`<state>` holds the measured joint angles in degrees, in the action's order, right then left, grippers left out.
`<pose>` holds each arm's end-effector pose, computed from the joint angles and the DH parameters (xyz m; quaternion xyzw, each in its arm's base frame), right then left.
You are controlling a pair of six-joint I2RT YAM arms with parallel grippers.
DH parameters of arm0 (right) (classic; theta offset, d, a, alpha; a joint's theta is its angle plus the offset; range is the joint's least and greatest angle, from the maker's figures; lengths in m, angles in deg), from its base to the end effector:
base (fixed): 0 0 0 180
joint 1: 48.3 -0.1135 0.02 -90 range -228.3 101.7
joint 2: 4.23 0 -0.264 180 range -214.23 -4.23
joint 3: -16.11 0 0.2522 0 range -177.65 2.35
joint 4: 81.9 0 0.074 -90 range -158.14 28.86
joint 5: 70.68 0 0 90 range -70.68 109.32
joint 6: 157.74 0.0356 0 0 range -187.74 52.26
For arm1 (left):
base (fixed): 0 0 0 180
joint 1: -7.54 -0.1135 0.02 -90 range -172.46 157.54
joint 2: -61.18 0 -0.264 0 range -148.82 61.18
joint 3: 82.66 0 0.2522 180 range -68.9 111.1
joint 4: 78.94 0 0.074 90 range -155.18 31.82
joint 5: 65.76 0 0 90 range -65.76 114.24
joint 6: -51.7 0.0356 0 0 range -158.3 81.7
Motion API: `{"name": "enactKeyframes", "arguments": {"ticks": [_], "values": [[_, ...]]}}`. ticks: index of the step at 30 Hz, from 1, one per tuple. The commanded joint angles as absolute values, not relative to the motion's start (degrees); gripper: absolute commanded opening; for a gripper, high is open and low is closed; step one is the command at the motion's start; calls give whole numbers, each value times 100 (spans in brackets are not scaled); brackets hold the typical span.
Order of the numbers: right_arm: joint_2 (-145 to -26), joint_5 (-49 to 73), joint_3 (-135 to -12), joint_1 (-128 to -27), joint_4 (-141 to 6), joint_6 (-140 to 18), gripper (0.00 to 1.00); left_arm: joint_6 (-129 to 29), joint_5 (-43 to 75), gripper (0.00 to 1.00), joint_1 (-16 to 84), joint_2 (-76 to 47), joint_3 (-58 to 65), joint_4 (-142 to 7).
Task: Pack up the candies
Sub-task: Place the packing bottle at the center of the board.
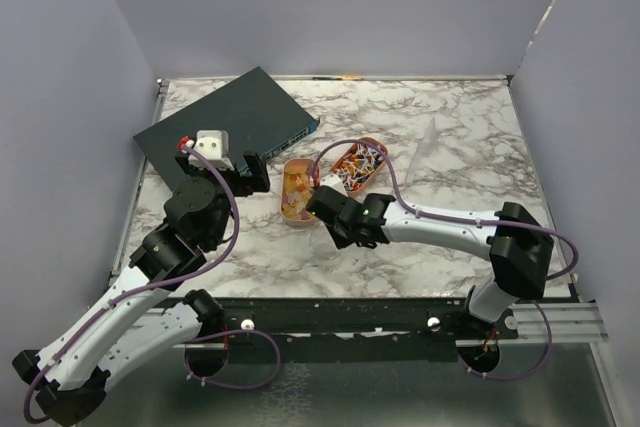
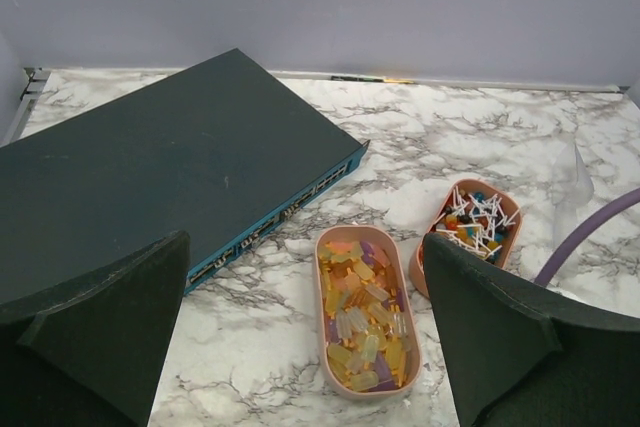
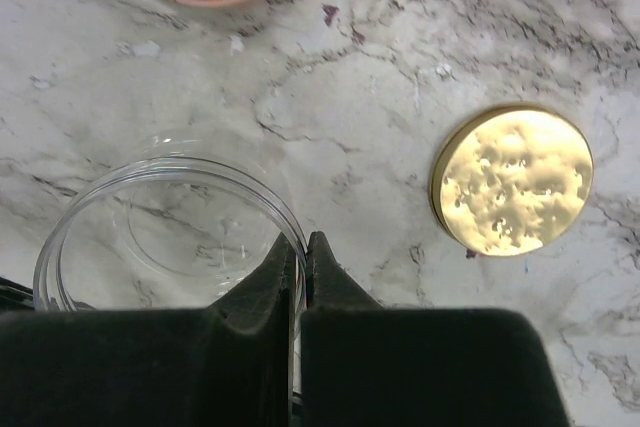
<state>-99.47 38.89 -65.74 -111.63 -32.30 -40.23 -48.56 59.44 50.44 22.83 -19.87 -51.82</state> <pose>0.1625 0.2970 0.2222 -0.2569 0.9240 0.0479 0.2792 0.1206 -0.0840 0.3768 -0.0066 0.7205 -0.0988 0.6864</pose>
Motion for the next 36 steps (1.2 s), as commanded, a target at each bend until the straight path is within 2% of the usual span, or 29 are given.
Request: {"name": "enactKeyframes", "arguments": {"ticks": [1,12,17,22,30,36], "values": [[-9601,4233,-6151,-11218,-2908,-3723,1,-4894,6053,99,5075,2246,-2065,-5229],[-9493,4523,-5658,-11215,-2855,-3324,1,-4908,5998,99,5076,2058,-2071,-5240],[-9475,4684,-5658,-11215,-2794,-3207,13,-4915,5983,99,5070,2022,-2079,-5235],[-9230,4860,-5674,-11217,-2733,-3091,31,-4922,5975,99,5072,2010,-2078,-5232],[-8675,5153,-6063,-11219,-2579,-3245,48,-4934,5948,99,5071,2000,-2073,-5229],[-8764,5855,-6747,-11219,-2485,-3709,53,-4931,5955,99,5071,2028,-2080,-5231]]}}
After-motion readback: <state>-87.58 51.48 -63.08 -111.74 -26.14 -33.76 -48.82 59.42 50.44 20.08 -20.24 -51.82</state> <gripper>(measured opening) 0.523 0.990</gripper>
